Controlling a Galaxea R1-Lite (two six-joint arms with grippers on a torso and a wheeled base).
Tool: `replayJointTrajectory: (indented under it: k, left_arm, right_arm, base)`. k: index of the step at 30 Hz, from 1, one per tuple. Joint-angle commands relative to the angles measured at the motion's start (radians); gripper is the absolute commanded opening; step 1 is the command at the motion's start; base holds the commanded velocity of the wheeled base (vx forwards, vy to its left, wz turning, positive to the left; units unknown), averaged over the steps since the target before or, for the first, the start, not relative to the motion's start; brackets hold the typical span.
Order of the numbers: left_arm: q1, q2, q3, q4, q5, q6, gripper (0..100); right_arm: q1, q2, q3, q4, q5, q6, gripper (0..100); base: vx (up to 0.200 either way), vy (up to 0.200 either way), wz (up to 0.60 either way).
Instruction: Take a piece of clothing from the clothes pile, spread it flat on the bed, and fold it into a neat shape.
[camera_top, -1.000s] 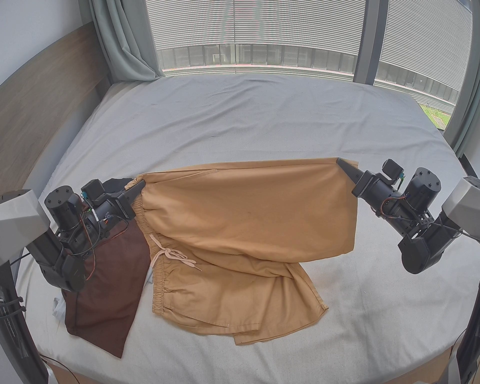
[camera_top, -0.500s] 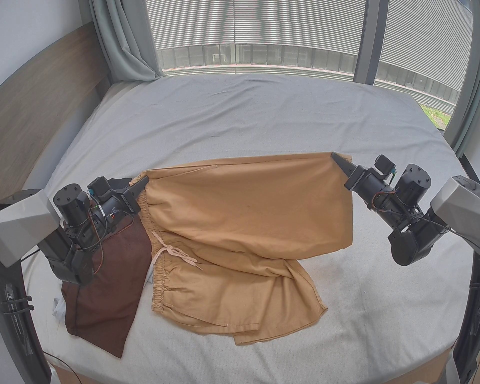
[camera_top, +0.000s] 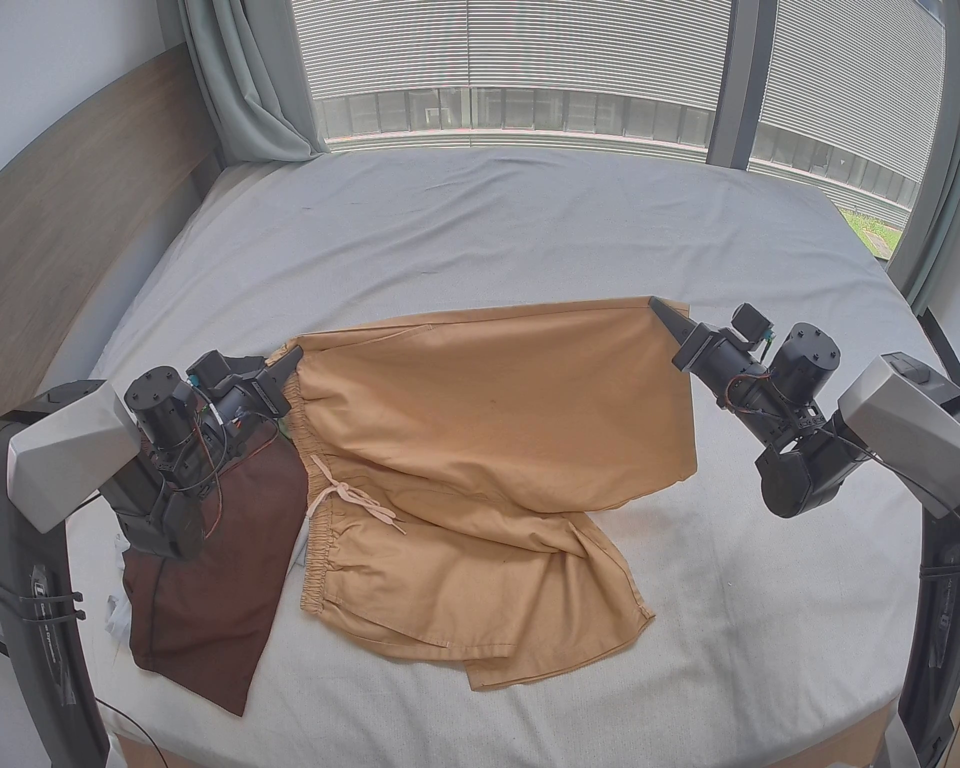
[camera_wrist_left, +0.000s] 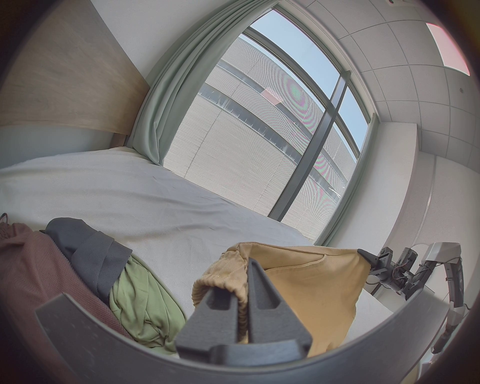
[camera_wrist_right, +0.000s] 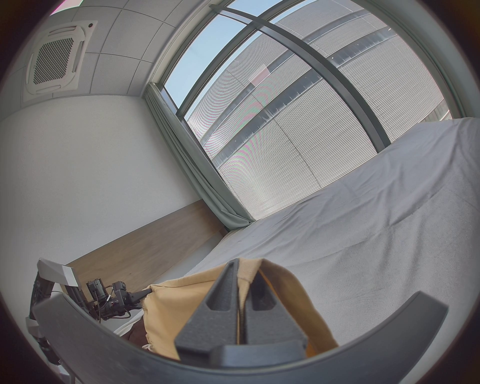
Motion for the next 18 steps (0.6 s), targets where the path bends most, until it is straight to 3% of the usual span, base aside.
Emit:
replayJointTrajectory:
  k: [1,18]
  left_arm:
    - [-0.003,0.038,-0.03,0.0,0.006,-0.007,0]
    - [-0.012,0.134,-0.165,0.0,0.038,-0.056,0]
  right_arm:
    - [-0.003,0.058,-0.073,0.027,0.0,0.0,0]
    - [-0.018,0.193,-0.298,0.145,-0.005,-0.001,0]
  base:
    - [0.0,0.0,0.0]
    - [0.0,0.0,0.0]
